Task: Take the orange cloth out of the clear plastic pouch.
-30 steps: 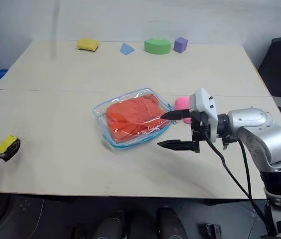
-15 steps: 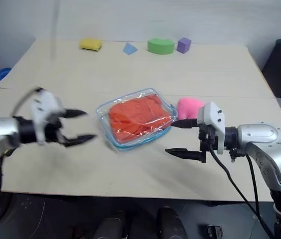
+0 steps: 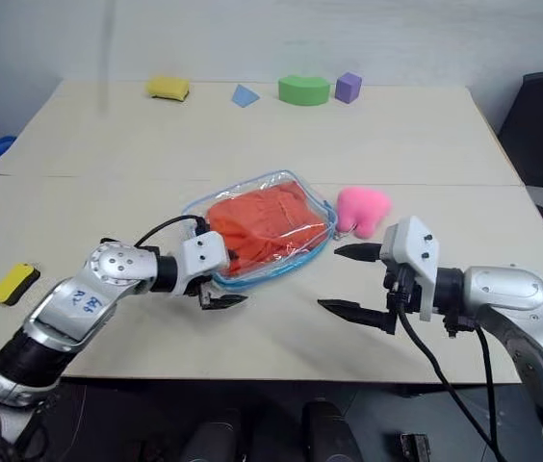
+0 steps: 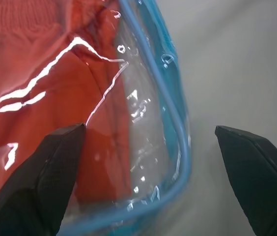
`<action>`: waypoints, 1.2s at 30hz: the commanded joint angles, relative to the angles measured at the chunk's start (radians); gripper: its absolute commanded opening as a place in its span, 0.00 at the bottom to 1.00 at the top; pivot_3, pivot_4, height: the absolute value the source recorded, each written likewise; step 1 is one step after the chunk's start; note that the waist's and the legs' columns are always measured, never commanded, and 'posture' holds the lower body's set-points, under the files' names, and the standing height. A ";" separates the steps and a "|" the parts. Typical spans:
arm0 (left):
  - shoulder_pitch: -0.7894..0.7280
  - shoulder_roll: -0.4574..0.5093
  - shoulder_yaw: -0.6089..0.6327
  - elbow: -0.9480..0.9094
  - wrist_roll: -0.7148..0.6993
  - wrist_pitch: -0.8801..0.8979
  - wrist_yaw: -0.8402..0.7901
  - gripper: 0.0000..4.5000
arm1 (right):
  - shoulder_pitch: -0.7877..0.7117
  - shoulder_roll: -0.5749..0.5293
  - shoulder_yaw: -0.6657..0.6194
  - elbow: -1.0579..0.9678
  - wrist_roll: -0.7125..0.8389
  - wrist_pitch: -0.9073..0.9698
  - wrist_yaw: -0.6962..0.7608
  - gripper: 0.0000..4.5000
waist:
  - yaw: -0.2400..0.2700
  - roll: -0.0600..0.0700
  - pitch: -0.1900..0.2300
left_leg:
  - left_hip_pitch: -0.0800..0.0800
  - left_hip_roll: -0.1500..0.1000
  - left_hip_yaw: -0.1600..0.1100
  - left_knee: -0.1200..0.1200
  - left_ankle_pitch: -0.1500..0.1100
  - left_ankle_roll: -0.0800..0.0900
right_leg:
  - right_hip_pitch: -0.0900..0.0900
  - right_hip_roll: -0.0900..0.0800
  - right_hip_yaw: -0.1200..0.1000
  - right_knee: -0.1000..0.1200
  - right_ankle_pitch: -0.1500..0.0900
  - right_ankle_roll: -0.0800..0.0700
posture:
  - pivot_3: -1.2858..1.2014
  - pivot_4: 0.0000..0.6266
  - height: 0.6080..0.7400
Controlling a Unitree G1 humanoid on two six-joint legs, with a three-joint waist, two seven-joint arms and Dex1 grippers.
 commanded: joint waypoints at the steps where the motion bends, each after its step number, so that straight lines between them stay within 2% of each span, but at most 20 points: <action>1: -0.016 -0.016 0.017 0.003 0.036 -0.030 0.014 0.87 | 0.006 -0.007 -0.031 -0.040 0.021 0.002 -0.017 1.00 | 0.005 0.000 0.000 | 0.000 0.000 0.000 0.000 0.000 0.000 | 0.000 0.000 0.000 0.000 0.000 0.000 | 0.52 0.24 1.00; 9: 0.035 -0.003 0.049 -0.013 0.053 -0.054 -0.003 0.31 | -0.024 -0.018 -0.017 -0.020 0.027 0.008 -0.013 1.00 | 0.006 0.000 0.000 | 0.000 0.000 0.000 0.000 0.001 -0.001 | 0.000 0.000 0.000 0.000 0.000 0.000 | 0.52 0.24 1.00; 13: 0.060 0.039 0.046 0.011 0.083 -0.132 -0.038 0.04 | -0.037 -0.021 -0.007 -0.007 0.028 0.012 0.002 1.00 | 0.005 0.000 0.000 | 0.000 0.000 0.000 0.000 0.001 -0.001 | 0.000 0.000 0.000 -0.001 0.000 0.000 | 0.52 0.24 1.00; 14: 0.064 0.052 0.047 0.018 0.083 -0.167 -0.060 0.01 | -0.039 -0.023 -0.004 -0.004 0.027 0.012 0.006 1.00 | 0.005 0.000 0.000 | 0.000 0.000 0.000 0.000 0.001 -0.001 | 0.000 0.000 0.000 -0.001 0.000 0.000 | 0.52 0.24 1.00; 16: 0.081 0.086 0.069 0.032 0.070 -0.263 -0.118 0.01 | -0.042 -0.030 0.004 0.003 0.024 0.012 0.019 1.00 | 0.005 0.000 0.000 | 0.000 0.000 0.000 0.000 0.001 -0.001 | 0.000 0.000 0.000 -0.001 0.000 0.000 | 0.52 0.24 1.00; 18: 0.103 0.143 0.105 0.088 0.066 -0.431 -0.190 0.01 | -0.041 -0.042 0.013 0.009 0.024 0.014 0.043 1.00 | 0.003 0.000 0.000 | 0.000 0.000 0.000 0.000 0.001 -0.001 | 0.000 0.000 0.000 -0.001 0.000 0.000 | 0.52 0.24 1.00; 22: 0.106 0.230 0.163 0.286 0.023 -0.789 -0.386 0.01 | -0.017 -0.079 0.017 0.024 0.014 0.002 0.101 1.00 | 0.005 0.000 0.000 | 0.001 0.001 0.000 0.000 0.000 -0.001 | 0.000 -0.001 -0.001 -0.002 0.000 0.000 | 0.52 0.24 1.00; 29: -0.080 0.201 0.141 0.736 0.049 -1.273 -0.619 0.01 | 0.036 -0.100 -0.014 0.067 -0.014 -0.010 0.112 1.00 | 0.010 0.000 0.000 | 0.000 0.000 -0.001 0.000 0.000 0.002 | 0.002 -0.002 -0.004 -0.006 0.000 0.000 | 0.52 0.24 1.00; 33: -0.143 0.141 0.140 0.841 0.068 -1.343 -0.619 0.01 | 0.052 -0.077 -0.032 0.085 -0.039 -0.014 0.059 1.00 | 0.008 0.000 0.000 | 0.000 -0.001 0.000 0.000 0.000 0.001 | 0.002 -0.003 -0.003 -0.005 0.000 0.000 | 0.52 0.24 1.00; 36: -0.140 0.117 0.162 0.814 0.058 -1.233 -0.593 0.01 | 0.068 -0.042 -0.062 0.082 -0.048 0.007 -0.028 1.00 | 0.008 0.000 0.000 | 0.000 -0.001 -0.001 0.000 0.000 0.001 | 0.001 -0.002 -0.003 -0.004 0.000 0.000 | 0.52 0.24 1.00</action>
